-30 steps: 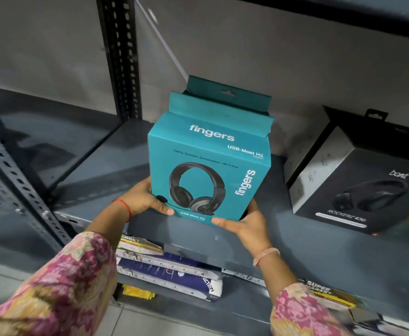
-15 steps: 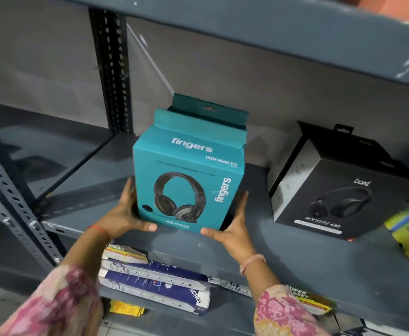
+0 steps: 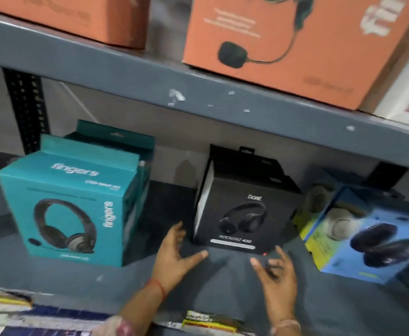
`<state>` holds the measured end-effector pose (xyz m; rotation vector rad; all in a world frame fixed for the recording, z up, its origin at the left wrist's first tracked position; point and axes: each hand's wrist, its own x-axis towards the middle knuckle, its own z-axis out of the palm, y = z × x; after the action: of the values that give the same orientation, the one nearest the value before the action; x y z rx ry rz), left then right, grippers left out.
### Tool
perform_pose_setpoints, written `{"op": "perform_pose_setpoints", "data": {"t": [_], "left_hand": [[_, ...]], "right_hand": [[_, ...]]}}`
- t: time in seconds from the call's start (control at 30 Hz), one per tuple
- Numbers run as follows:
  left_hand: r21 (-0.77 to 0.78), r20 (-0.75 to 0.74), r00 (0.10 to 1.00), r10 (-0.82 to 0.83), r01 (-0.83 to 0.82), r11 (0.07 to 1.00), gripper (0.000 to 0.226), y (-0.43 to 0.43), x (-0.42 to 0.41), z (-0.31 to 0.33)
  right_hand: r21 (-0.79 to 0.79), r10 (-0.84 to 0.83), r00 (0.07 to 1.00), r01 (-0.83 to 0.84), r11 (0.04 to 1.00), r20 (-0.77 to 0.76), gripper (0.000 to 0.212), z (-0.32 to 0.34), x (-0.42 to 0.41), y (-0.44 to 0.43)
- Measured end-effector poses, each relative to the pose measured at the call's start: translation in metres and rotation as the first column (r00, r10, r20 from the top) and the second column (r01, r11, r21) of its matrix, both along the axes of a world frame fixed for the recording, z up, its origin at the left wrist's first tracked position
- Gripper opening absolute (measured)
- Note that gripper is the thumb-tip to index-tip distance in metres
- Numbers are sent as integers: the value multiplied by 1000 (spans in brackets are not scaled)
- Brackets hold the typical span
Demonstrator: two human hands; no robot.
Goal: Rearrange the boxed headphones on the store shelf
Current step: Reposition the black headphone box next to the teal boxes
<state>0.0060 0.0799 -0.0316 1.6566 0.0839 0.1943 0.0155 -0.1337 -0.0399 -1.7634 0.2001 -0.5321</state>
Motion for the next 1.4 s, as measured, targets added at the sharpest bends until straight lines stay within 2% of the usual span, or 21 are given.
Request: {"op": "perform_pose_setpoints", "data": {"t": [0.03,0.1,0.17,0.23,0.3,0.4,0.47,0.5,0.6,0.63,0.77,0.9,1.03,1.23,1.4], "left_hand": [[-4,-29,999,-35,34,999,109,-6,19,2],[24,-82,993,-86,89,996,135,-14,53,2],[72,-132,981,-142,153,986,142,-19,78,3],[72,-177,964,-197,212,975,137,-24,94,3],[96,-197,949,-246,268,959,130,-22,102,6],[96,-236,940,-246,274,957,116,-20,108,0],[61,-246,950,-192,213,975,111,-19,110,-5],[43,-247,954,-169,185,982,104,-20,110,-5],[-15,-217,965,-147,147,989,68,-24,105,0],[-26,-213,966,-147,144,989,65,-24,100,3],[-2,-234,961,-149,153,988,71,-20,69,9],[29,-256,960,-115,127,992,56,-18,35,6],[9,-243,962,-122,128,992,71,-15,21,5],[-2,-232,968,-98,100,995,51,-16,13,4],[-18,-216,971,-102,100,995,52,-16,11,3]], "right_hand": [[-24,1,999,-2,1000,-35,74,2,16,-18],[-79,100,984,-112,991,-148,108,6,50,-51],[-110,293,924,-327,939,-248,138,7,83,-70],[-31,463,811,-506,862,-358,145,3,108,-78],[78,546,705,-579,812,-453,138,1,123,-78],[149,606,639,-621,770,-474,110,-1,137,-78],[168,611,643,-613,772,-462,92,-6,141,-73],[171,605,663,-600,782,-440,89,-7,142,-70],[205,584,721,-550,810,-374,80,-7,136,-61],[221,588,731,-545,809,-348,76,-3,129,-59],[210,589,745,-551,808,-312,73,8,89,-57],[213,579,760,-538,815,-294,66,5,48,-58],[221,580,758,-536,814,-298,68,6,35,-56],[250,585,739,-530,811,-334,70,7,28,-56],[250,577,740,-520,817,-345,73,8,26,-57]]}}
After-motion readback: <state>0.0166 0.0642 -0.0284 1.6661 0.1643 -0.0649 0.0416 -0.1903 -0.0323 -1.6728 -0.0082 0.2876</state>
